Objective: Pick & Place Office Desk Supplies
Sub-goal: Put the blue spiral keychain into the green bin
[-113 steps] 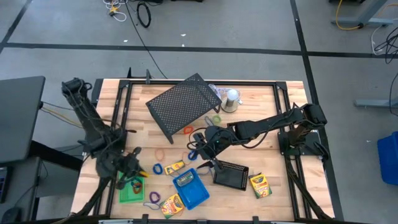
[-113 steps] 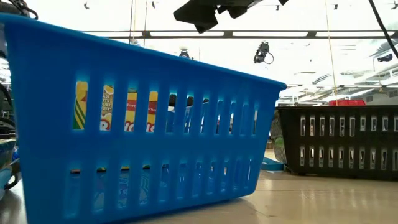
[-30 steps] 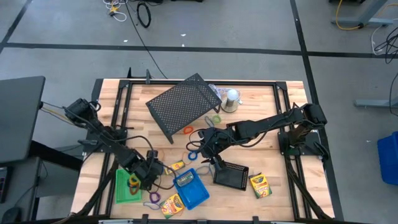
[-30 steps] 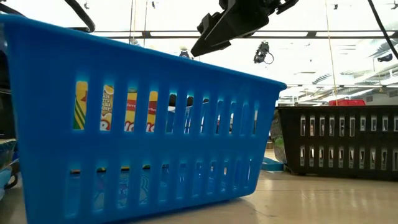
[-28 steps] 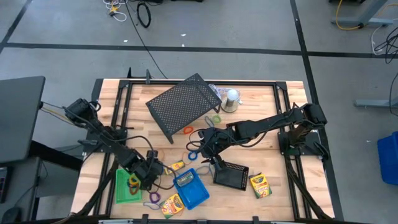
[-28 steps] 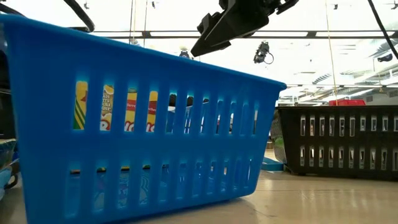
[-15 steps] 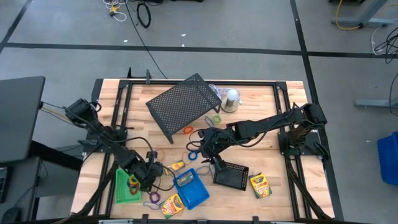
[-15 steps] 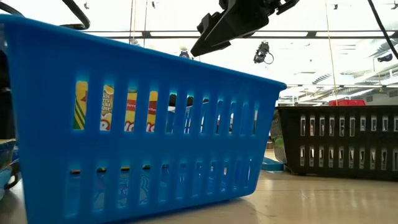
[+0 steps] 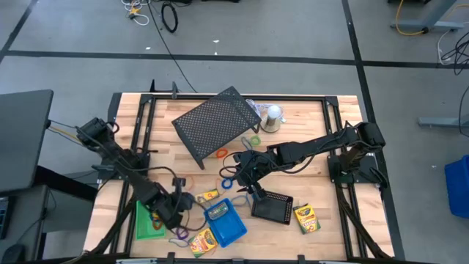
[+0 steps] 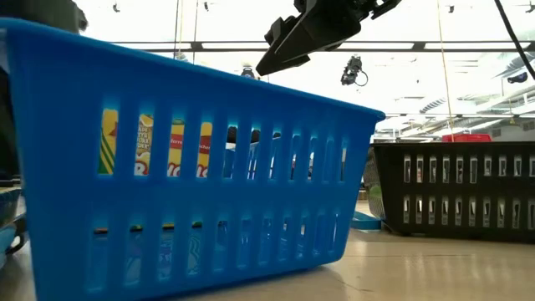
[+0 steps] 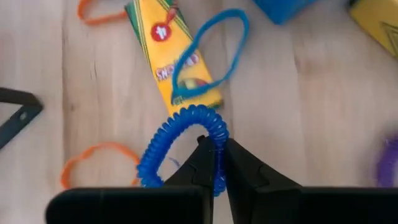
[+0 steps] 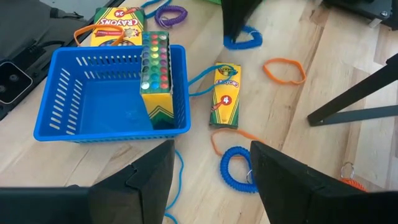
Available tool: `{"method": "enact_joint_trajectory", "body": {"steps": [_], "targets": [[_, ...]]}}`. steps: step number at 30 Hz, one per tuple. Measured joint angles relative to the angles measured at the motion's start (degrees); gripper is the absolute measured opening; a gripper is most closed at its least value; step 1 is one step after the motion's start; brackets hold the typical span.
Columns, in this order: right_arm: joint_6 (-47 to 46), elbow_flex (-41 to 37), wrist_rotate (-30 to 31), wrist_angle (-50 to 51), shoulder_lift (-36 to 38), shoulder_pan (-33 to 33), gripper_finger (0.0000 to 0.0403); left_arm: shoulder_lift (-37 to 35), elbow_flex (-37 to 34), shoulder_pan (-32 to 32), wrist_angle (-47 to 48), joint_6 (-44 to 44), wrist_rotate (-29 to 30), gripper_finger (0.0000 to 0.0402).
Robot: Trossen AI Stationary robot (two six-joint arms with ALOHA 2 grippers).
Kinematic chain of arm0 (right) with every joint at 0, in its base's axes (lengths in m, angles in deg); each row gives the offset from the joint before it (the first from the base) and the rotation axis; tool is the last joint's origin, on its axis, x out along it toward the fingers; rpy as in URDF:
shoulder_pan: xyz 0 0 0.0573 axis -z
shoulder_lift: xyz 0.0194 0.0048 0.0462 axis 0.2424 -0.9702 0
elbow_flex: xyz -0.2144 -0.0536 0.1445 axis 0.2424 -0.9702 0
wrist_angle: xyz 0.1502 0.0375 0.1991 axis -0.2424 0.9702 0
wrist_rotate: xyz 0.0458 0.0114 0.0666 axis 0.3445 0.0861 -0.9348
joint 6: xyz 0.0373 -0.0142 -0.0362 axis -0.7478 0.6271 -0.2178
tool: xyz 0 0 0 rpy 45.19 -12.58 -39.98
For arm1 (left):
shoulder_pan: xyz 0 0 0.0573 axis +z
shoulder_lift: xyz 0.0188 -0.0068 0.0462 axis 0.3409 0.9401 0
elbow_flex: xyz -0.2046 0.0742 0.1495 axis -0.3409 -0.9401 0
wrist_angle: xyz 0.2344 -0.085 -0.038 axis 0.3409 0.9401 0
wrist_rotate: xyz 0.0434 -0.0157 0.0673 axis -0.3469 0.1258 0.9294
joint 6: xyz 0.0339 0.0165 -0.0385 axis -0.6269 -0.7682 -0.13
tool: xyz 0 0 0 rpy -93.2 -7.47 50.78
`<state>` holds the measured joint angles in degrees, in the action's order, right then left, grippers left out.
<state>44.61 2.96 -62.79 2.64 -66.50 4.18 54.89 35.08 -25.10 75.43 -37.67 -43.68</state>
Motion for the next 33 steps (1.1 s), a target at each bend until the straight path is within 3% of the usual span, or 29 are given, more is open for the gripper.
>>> {"method": "enact_joint_trajectory", "body": {"steps": [6,12,16,20,24,28,33], "targets": [[0.0,0.0,0.0,0.0,0.0,0.0,0.0217,0.0,9.8,-4.1,15.1,4.4,-0.5,0.0019],[0.0,0.0,0.0,0.1,0.0,0.0,0.0217,-0.1,16.4,-9.8,25.8,14.0,-7.9,0.0019],[0.1,0.0,0.0,0.1,0.0,0.0,0.0217,-0.2,17.1,-14.1,26.8,21.3,-15.3,0.0018],[0.2,0.0,0.0,0.1,0.0,0.0,0.0217,-0.2,16.3,-17.7,26.6,29.8,-18.9,0.0018],[0.6,0.0,0.0,0.1,0.0,0.0,0.0217,-0.1,15.2,-19.9,25.7,36.0,-19.4,0.0015],[0.7,0.0,-0.1,0.2,0.0,0.0,0.0217,0.5,13.2,-20.3,20.7,36.5,-19.8,0.0013],[0.7,0.0,0.0,0.2,0.0,0.0,0.0217,1.8,11.6,-20.2,21.1,39.7,-19.2,0.0066]]}}
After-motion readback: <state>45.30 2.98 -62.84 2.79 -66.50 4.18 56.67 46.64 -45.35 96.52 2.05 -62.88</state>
